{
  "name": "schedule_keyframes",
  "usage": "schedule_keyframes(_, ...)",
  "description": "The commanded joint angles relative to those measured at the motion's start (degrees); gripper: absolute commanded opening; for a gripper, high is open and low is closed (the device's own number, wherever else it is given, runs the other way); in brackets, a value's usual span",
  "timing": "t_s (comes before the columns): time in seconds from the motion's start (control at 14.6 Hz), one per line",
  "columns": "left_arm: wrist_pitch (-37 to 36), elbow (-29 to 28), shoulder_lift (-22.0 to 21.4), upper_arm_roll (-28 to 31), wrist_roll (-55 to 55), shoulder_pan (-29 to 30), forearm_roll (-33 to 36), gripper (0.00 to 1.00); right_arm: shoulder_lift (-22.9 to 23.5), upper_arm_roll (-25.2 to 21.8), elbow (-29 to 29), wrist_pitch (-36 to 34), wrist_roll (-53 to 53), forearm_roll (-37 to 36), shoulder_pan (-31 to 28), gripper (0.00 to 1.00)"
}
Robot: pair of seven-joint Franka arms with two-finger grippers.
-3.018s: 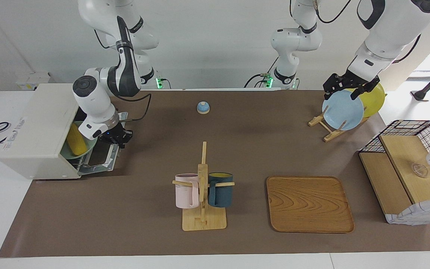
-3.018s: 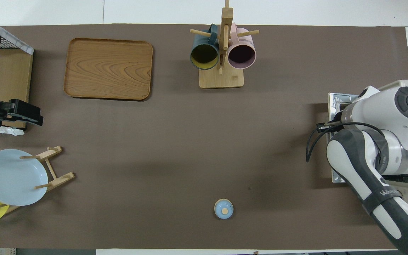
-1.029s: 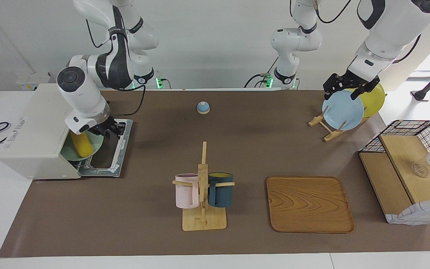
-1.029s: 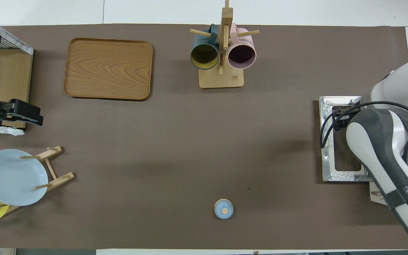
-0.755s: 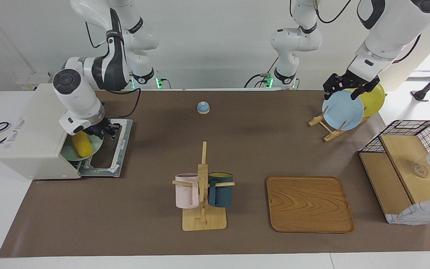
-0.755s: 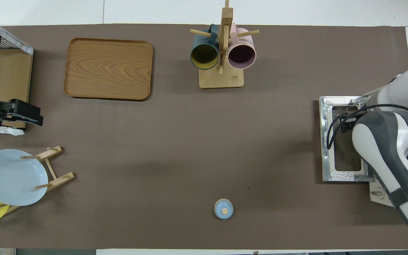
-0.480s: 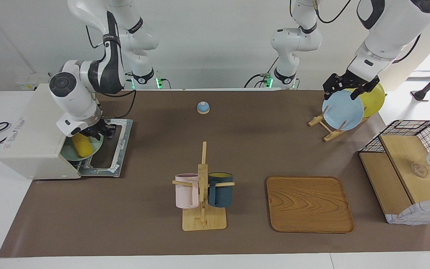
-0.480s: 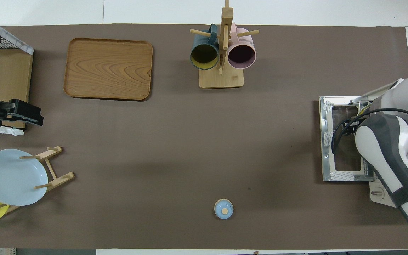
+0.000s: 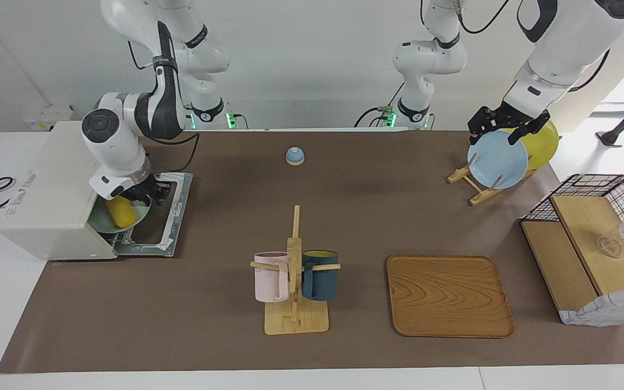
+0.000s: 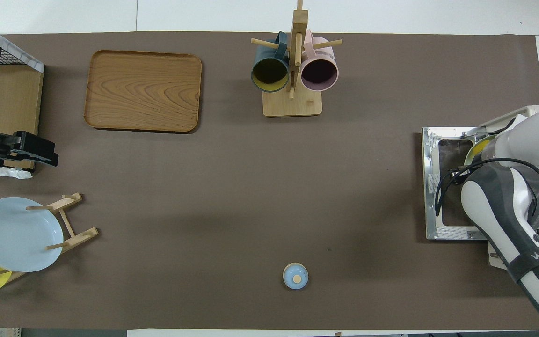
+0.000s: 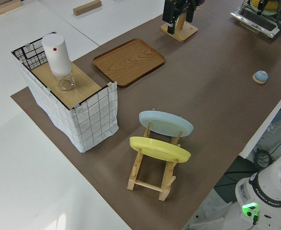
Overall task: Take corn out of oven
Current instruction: 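Grasp the green plate holding the corn with the right gripper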
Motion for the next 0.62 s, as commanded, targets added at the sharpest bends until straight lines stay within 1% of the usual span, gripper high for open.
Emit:
schedule_keyframes(0.0, 1.05, -2.04, -1.59, -0.11, -0.13, -0.19, 0.77, 1.0, -2.02, 0.39, -2.15, 0.99, -1.31, -1.24, -0.7, 0.15)
schedule_keyframes(0.07, 1.14, -2.04, -1.59, -0.11, -0.13, -0.19, 0.77, 1.0, -2.02, 0.39, -2.33, 0.99, -1.4, -1.59, -0.7, 0.0)
schedule_keyframes(0.27, 1.4, -2.04, -1.59, -0.19, -0.13, -0.28, 0.77, 1.0, -2.11, 0.92, -1.9, 0.64, -1.49, -4.66, 0.18, 0.0)
schedule_keyframes(0.34, 1.41, -2.04, -1.59, -0.2, -0.13, -0.37, 0.77, 1.0, -1.93, 1.27, -1.55, 0.9, -1.4, -4.67, 0.79, 0.0)
schedule_keyframes(0.41, 1.32, -2.04, -1.67, -0.11, -0.13, -0.37, 0.77, 1.0, -1.67, 1.88, -0.58, 0.47, -0.88, -4.58, 3.58, 0.0)
schedule_keyframes(0.55, 1.23, -2.04, -1.59, -0.19, -0.13, -0.28, 0.77, 1.0, -0.62, 1.97, 3.27, -2.5, 1.92, -4.58, 8.51, 0.0)
